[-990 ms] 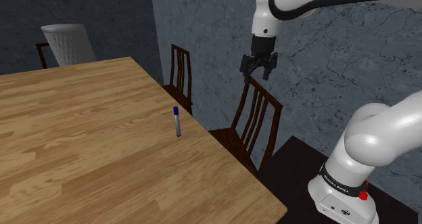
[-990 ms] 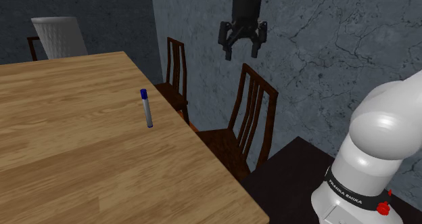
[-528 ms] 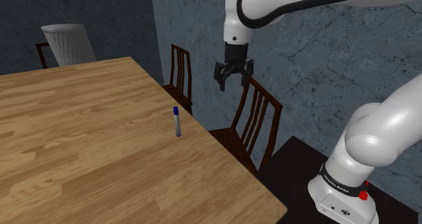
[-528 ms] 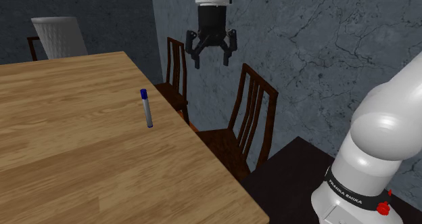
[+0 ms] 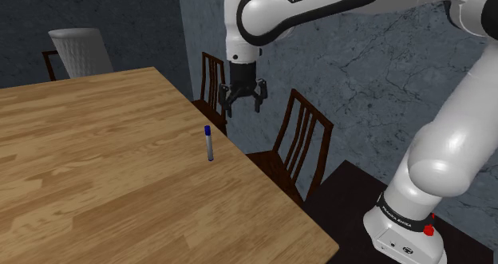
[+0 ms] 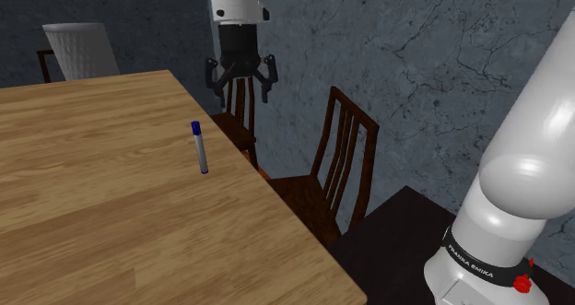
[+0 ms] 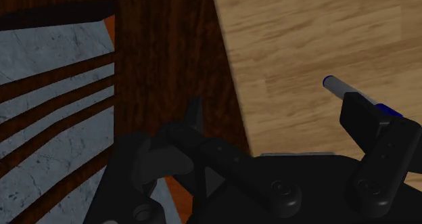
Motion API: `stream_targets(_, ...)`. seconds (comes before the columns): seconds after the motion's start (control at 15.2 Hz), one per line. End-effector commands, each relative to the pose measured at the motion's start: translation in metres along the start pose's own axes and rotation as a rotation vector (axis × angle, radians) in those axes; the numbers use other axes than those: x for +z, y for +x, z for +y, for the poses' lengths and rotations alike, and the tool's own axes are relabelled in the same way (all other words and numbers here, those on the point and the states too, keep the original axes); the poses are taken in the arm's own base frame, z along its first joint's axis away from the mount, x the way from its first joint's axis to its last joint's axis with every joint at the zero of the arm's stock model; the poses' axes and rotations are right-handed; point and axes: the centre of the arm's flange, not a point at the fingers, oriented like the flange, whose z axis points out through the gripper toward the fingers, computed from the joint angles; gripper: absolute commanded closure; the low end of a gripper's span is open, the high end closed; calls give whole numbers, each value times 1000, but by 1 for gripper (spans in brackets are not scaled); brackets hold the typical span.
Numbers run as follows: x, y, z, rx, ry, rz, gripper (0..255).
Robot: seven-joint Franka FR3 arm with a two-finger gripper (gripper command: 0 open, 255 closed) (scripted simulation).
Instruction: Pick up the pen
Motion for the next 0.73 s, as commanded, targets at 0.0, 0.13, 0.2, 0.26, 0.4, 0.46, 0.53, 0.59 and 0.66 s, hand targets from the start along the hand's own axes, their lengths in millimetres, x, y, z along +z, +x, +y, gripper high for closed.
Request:
stream_targets(0.0,9,7,-25,15,-1,-10,0)
stream_targets(0.13,16,16,-50,29,-2,-18,0)
stream_targets(0.2,20,20,-62,35,-3,-23,0)
stream_targets(0.26,24,25,-74,42,-4,-27,0)
stream_targets(0.4,31,33,-99,55,-5,-36,0)
stream_targets(0.46,35,38,-111,62,-6,-40,0)
stream_targets(0.53,36,39,-113,63,-6,-41,0)
stream_targets(0.59,41,39,-113,63,-6,-41,0)
stream_targets(0.66,46,40,-113,63,-6,-41,0)
